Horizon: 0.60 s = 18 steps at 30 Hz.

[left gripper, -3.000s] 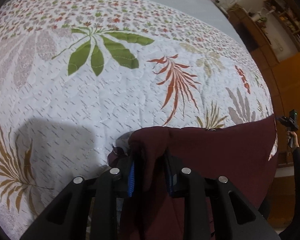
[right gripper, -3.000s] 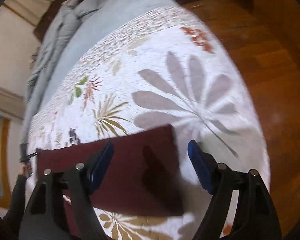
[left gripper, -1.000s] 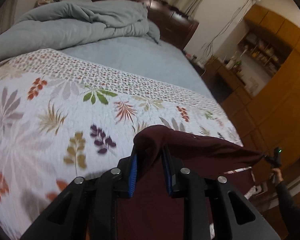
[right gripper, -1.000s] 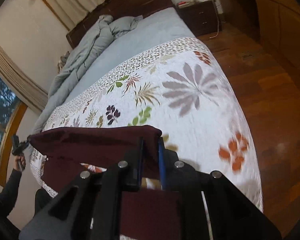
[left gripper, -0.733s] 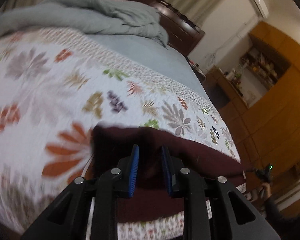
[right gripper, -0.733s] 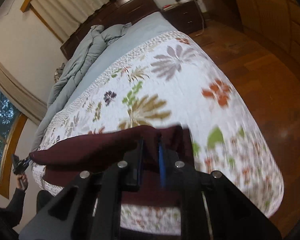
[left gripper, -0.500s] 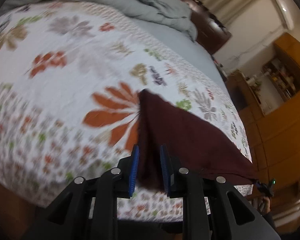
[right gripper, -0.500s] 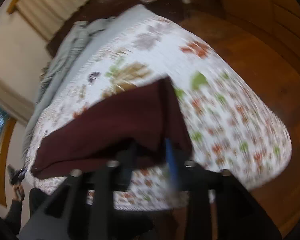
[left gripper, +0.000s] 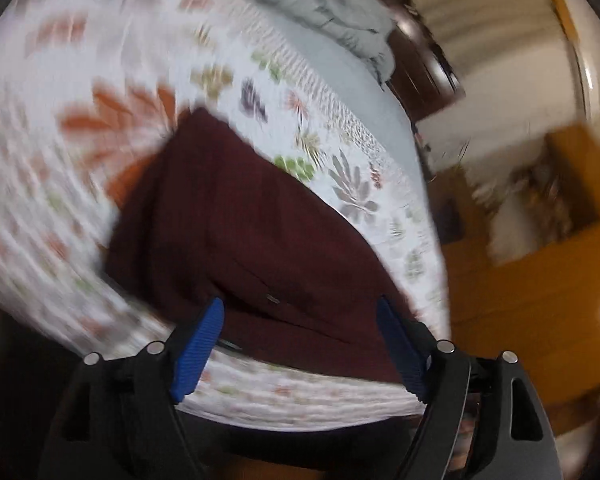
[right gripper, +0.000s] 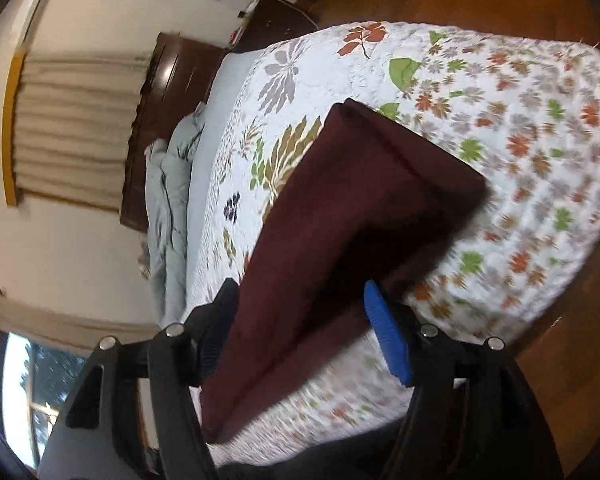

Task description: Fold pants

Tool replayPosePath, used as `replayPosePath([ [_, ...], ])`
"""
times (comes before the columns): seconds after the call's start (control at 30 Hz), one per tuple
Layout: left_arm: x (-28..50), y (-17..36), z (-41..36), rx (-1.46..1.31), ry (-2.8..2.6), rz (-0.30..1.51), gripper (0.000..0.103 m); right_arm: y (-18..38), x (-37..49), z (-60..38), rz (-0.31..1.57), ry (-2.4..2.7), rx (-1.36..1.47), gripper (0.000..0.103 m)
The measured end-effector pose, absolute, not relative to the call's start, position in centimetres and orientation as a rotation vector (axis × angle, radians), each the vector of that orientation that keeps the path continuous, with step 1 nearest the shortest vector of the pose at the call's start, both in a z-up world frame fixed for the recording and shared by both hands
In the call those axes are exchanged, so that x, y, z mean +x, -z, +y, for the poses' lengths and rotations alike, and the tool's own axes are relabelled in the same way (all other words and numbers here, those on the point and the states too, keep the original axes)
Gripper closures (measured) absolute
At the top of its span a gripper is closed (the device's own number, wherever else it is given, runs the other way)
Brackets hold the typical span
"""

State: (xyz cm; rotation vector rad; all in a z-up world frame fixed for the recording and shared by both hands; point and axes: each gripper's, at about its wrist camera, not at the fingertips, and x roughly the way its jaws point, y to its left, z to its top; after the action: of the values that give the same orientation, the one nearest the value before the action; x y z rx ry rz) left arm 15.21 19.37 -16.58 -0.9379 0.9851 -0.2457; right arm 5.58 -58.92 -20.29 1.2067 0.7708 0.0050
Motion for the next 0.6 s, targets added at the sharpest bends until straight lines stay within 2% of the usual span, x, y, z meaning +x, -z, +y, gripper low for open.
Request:
replayPosePath([
  [0.27, 17.4, 19.7, 17.4, -0.935, 0.111, 1.076, 0.023, 21.0, 8.4, -59.4, 0.787, 0.015, 1.202, 0.037],
  [0.47, 19.4, 21.2, 17.7, -0.936, 0.019, 1.121, 0.026, 21.6, 7.2, -60.3, 0.781, 0.038, 1.232, 0.037],
  [0.5, 19.5, 21.3, 17.9, -0.95, 0.006, 1.105, 0.029, 21.6, 7.2, -60.5, 0.78, 0.039, 1.243, 0.037],
  [0.53, 19.6, 21.3, 18.1, -0.956, -0.006, 1.088, 0.044, 21.6, 7.2, -60.6, 0.779, 0.041, 1.25, 0.036],
  [0.57, 20.0, 21.4, 18.4, -0.956, -0.005, 1.064, 0.051, 21.5, 7.4, -60.6, 0.778, 0.043, 1.248, 0.036],
  [0.6, 20.2, 21.5, 18.6, -0.957, -0.001, 1.045, 0.065, 21.3, 7.6, -60.6, 0.779, 0.044, 1.237, 0.037],
])
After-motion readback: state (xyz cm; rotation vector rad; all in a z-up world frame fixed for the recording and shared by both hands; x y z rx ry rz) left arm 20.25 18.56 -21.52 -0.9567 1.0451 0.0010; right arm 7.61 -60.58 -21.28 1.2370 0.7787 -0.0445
